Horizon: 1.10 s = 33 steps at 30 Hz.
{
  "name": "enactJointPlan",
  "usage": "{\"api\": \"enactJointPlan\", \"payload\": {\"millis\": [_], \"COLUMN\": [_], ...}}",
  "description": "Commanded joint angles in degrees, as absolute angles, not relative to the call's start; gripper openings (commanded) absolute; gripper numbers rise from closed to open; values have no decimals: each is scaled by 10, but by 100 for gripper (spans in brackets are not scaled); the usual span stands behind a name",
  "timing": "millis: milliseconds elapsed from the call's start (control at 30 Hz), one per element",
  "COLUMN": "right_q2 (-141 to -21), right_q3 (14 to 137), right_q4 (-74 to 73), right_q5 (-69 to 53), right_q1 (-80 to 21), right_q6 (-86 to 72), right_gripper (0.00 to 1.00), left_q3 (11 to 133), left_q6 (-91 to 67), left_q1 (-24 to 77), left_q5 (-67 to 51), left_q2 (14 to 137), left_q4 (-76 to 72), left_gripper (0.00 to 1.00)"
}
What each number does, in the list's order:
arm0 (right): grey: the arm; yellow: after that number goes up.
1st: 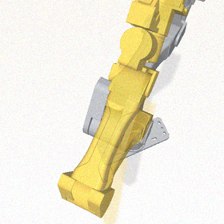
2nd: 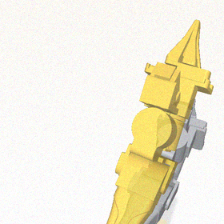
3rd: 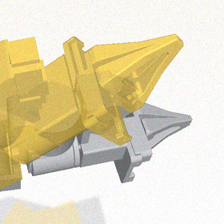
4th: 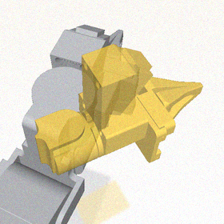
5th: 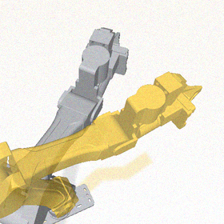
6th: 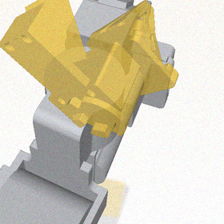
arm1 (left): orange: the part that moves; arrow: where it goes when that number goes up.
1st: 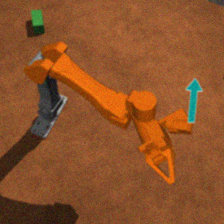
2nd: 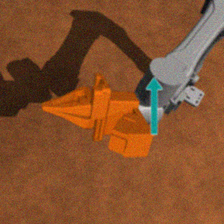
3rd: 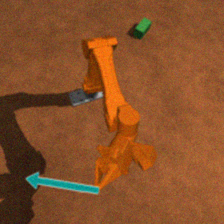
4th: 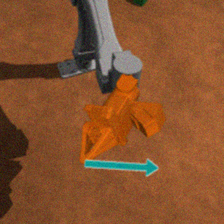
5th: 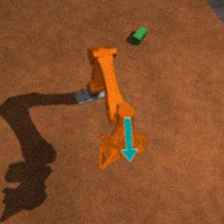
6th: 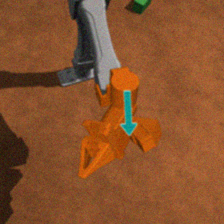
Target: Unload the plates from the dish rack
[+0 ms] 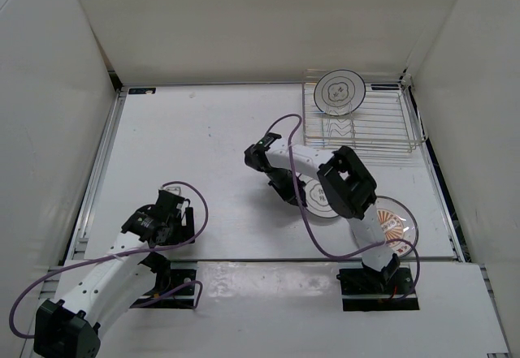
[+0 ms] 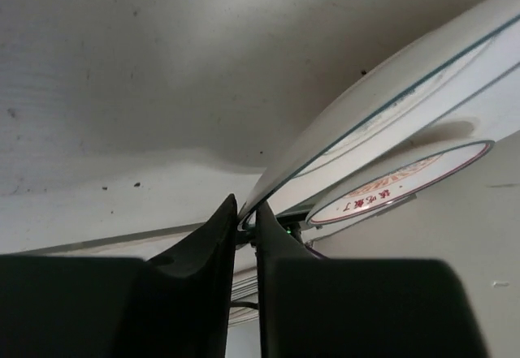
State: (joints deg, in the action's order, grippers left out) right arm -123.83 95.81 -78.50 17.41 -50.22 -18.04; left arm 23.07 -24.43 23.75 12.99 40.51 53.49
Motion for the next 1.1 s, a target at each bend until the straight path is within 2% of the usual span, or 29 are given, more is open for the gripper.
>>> {"api": "enactJointPlan", "payload": {"millis": [0, 33, 67, 367, 467, 633, 667, 700, 833, 867, 900, 933, 1033, 1067], "right_q2": [-1245, -1248, -1253, -1276, -1255, -1188, -1156, -1148, -1133, -1133, -1129, -1125, -1054, -1036], "right_q3": [950, 949, 947, 960, 992, 1089, 1103, 1133, 1282, 1306, 1371, 1379, 1301, 1277], "right_q4": [-936, -931, -929, -904, -918, -942, -944, -944, -946, -941, -939, -931, -778, -666], "right_q5": [152, 148, 144, 118, 94, 80, 76, 69, 66, 93, 124, 129, 109, 115], "right_q1": [-495, -491, -488, -477, -474, -465, -463, -456, -440, -435, -414, -405, -357, -341], "right_q6": [-185, -185, -183, -171, -173, -175, -176, -177, -185, -223, -242, -257, -286, -299], "right_gripper": [15, 24, 29, 32, 41, 48, 58, 63, 74, 85, 90, 90, 90, 90], "left_q3": [231, 229, 229, 229, 229, 229, 228, 229, 228, 226, 224, 224, 225, 225], "left_q6": [-243, -242, -243, -244, -244, -244, -244, -243, -242, -241, -241, -241, -240, -241], "left_q1": [239, 240, 239, 238, 239, 239, 239, 239, 239, 240, 239, 239, 240, 238], "left_q5": [127, 128, 126, 127, 129, 127, 127, 127, 130, 127, 127, 127, 128, 127], "left_q2": [401, 401, 403, 403, 401, 401, 402, 403, 406, 407, 409, 410, 407, 407], "left_q4": [525, 525, 526, 526, 526, 526, 526, 525, 521, 518, 517, 517, 519, 518], "left_gripper": [100, 100, 100, 100, 100, 100, 100, 100, 100, 100, 100, 100, 100, 100]}}
